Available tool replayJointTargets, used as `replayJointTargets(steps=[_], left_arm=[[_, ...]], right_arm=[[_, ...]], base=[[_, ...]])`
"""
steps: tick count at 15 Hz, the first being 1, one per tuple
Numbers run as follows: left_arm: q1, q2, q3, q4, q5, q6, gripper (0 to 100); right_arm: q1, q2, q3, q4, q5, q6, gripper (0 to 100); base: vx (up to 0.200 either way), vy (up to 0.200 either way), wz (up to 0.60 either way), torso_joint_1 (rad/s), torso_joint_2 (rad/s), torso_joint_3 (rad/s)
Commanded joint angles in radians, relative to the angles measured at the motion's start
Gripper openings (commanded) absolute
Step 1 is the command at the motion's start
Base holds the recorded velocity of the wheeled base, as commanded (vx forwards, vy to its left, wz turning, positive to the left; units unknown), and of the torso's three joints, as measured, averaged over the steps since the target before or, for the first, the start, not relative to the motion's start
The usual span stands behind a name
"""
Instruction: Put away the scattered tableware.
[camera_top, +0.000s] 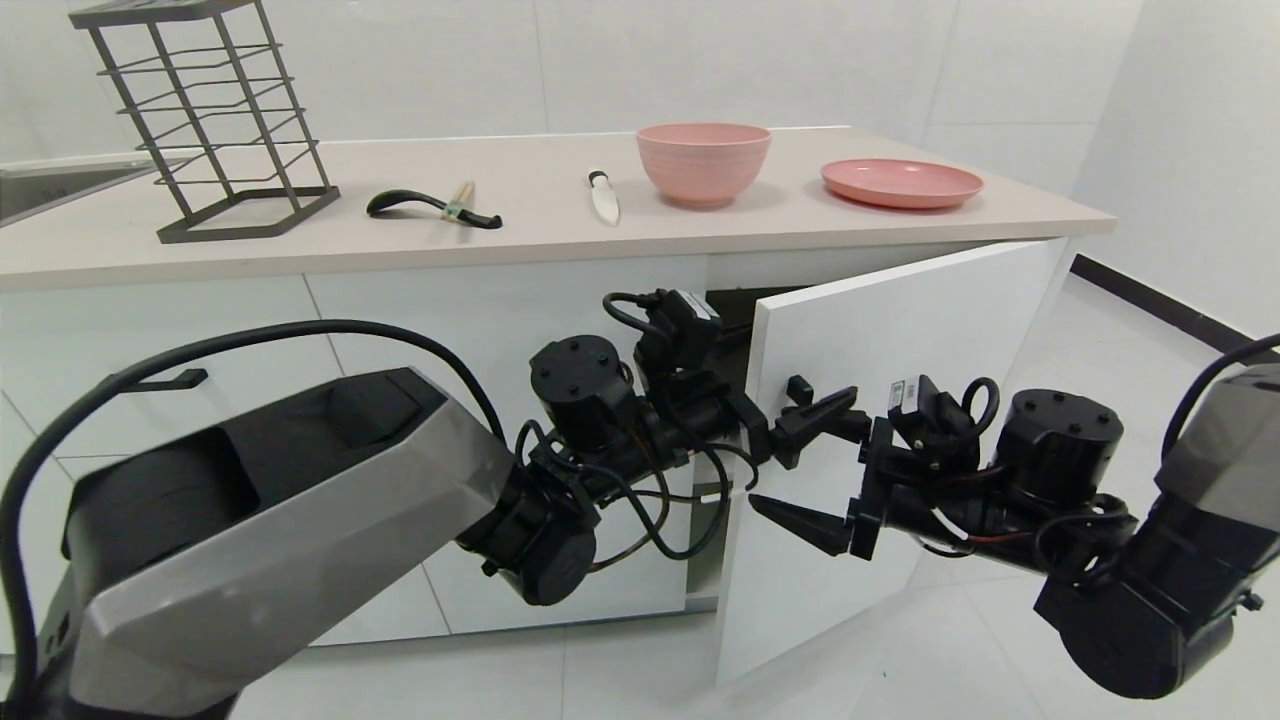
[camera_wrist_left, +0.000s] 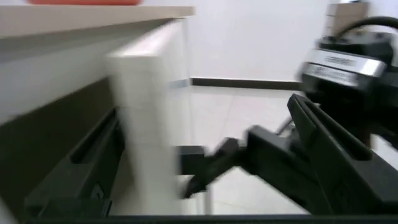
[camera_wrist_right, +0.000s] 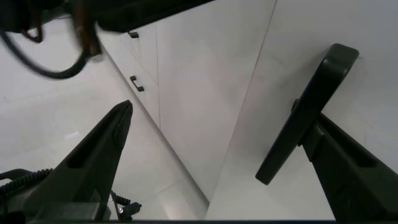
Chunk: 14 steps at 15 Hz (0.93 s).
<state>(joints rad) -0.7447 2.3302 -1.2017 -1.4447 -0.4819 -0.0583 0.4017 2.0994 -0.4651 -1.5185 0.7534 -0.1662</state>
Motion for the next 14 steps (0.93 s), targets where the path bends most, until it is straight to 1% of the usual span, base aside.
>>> replayJointTargets(steps=[1, 2, 6, 8, 11, 14], left_arm=[[-0.033, -0.002, 0.016, -0.008, -0.001, 0.0, 100], [-0.045, -0.006, 0.031, -0.029, -0.001, 0.002, 100], [-0.039, -0.014, 0.059, -0.042, -0.001, 0.002, 100], [-0.033, -0.014, 0.059, -0.049, 0.0, 0.002, 100], [-0.039, -0.014, 0.059, -0.066, 0.003, 0.009, 100], [-0.042, -0.012, 0.056, -0.066, 0.006, 0.011, 100]], right_arm=[[-0.011, 0.019, -0.006, -0.003, -0.006, -0.001, 100], [-0.018, 0.037, -0.01, -0.005, -0.008, -0.004, 100], [-0.046, 0.053, -0.03, -0.017, -0.009, -0.004, 100], [-0.076, 0.053, -0.03, -0.017, -0.011, -0.004, 100], [-0.113, 0.053, -0.03, -0.019, -0.009, -0.006, 100], [-0.135, 0.053, -0.027, -0.019, -0.008, -0.006, 100]], base=[[0.0, 0.0, 0.0, 0.0, 0.0, 0.0], [0.0, 0.0, 0.0, 0.0, 0.0, 0.0], [0.0, 0.0, 0.0, 0.0, 0.0, 0.0], [0.0, 0.0, 0.0, 0.0, 0.0, 0.0], [0.0, 0.0, 0.0, 0.0, 0.0, 0.0], [0.0, 0.0, 0.0, 0.0, 0.0, 0.0]])
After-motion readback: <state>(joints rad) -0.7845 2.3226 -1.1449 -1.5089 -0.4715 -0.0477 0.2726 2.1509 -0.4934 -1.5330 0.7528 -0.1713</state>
